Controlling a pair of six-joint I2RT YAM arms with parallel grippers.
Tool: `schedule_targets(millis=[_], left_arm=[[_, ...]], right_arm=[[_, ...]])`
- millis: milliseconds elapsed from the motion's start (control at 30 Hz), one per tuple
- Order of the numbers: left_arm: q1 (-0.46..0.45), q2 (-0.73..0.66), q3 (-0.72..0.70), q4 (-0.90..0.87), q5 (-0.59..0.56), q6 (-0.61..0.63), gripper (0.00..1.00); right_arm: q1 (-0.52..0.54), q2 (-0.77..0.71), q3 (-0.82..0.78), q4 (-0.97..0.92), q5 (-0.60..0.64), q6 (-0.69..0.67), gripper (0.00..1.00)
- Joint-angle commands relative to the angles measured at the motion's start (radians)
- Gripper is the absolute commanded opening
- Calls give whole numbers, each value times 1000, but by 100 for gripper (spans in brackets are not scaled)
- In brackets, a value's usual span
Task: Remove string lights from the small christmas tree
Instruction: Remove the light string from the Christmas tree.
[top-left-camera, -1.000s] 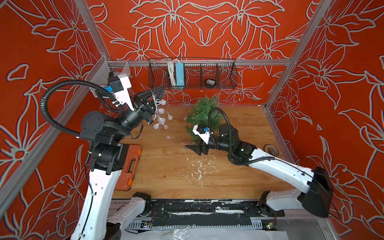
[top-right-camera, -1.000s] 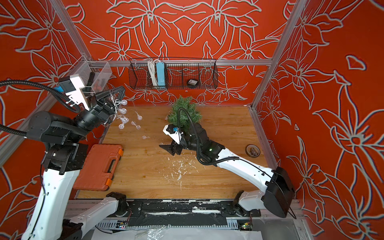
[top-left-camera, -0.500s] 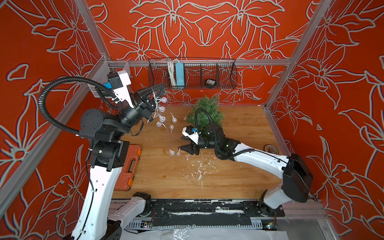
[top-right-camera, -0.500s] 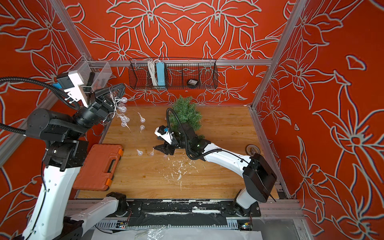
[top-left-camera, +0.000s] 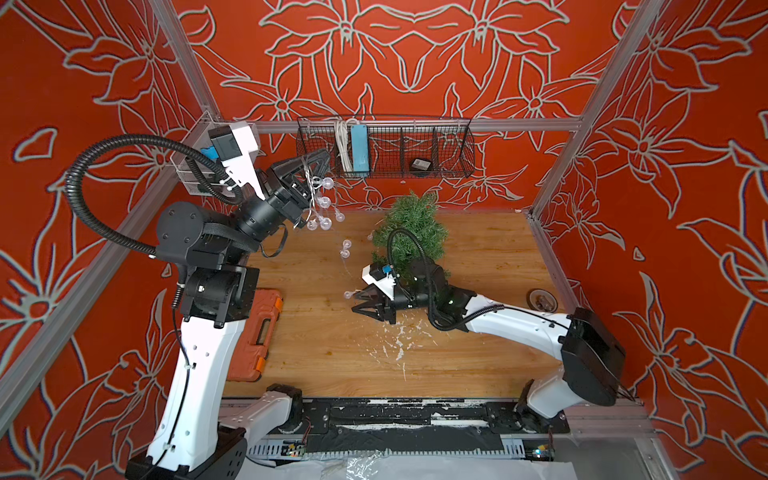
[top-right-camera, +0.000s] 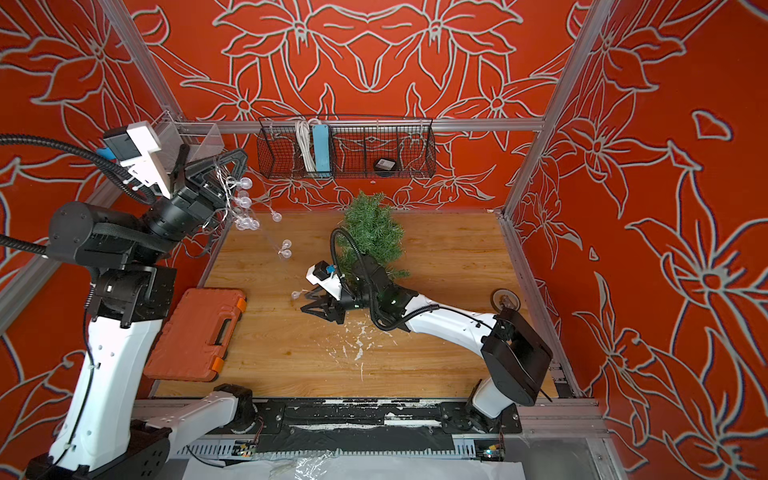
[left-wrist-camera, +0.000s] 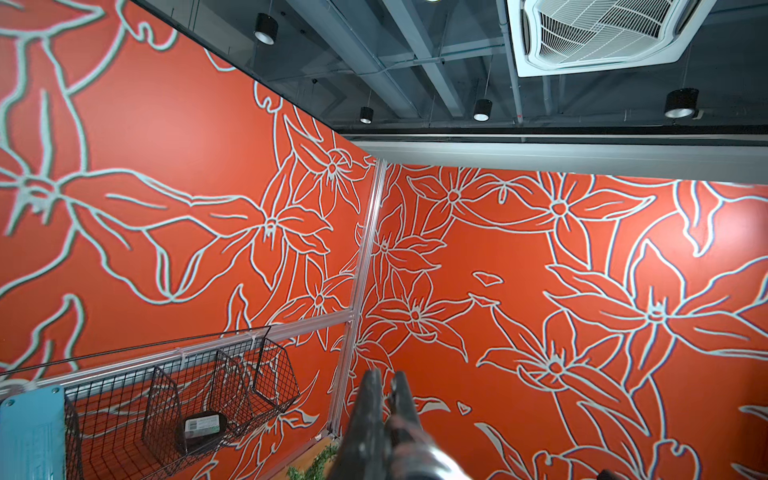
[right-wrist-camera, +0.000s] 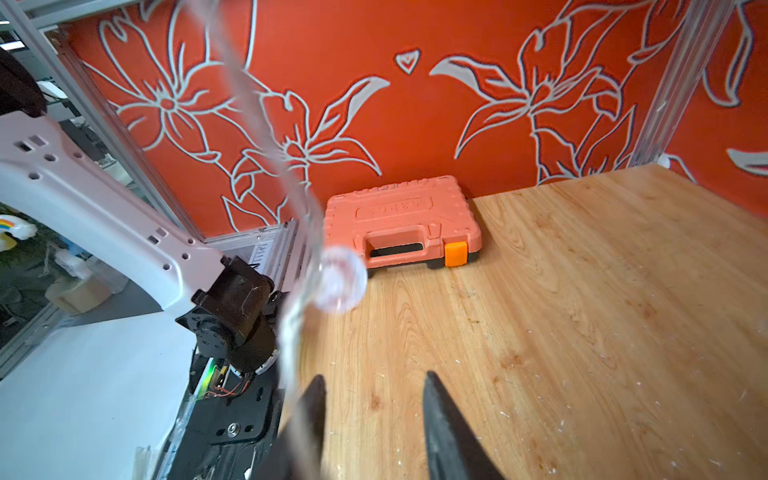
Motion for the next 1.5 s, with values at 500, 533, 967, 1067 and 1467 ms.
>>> schedule_targets(millis=[500, 533, 967, 1067, 1467], left_arm=[[-22, 25, 1, 69, 31, -31, 0], [-29, 33, -1, 73, 31, -29, 0], [-173, 193, 74, 5, -1, 64, 0], [-216, 260, 150, -43, 3, 99, 0], [-308, 571, 559, -204, -58, 215, 0]], right_arm=[[6, -359, -200, -174, 289, 12, 0], [7, -407, -217, -203, 333, 23, 0], [-40, -742, -89, -604, 991, -89, 0], [-141, -702, -16, -605, 1002, -102, 0], [-478, -516, 197, -476, 878, -92, 0]])
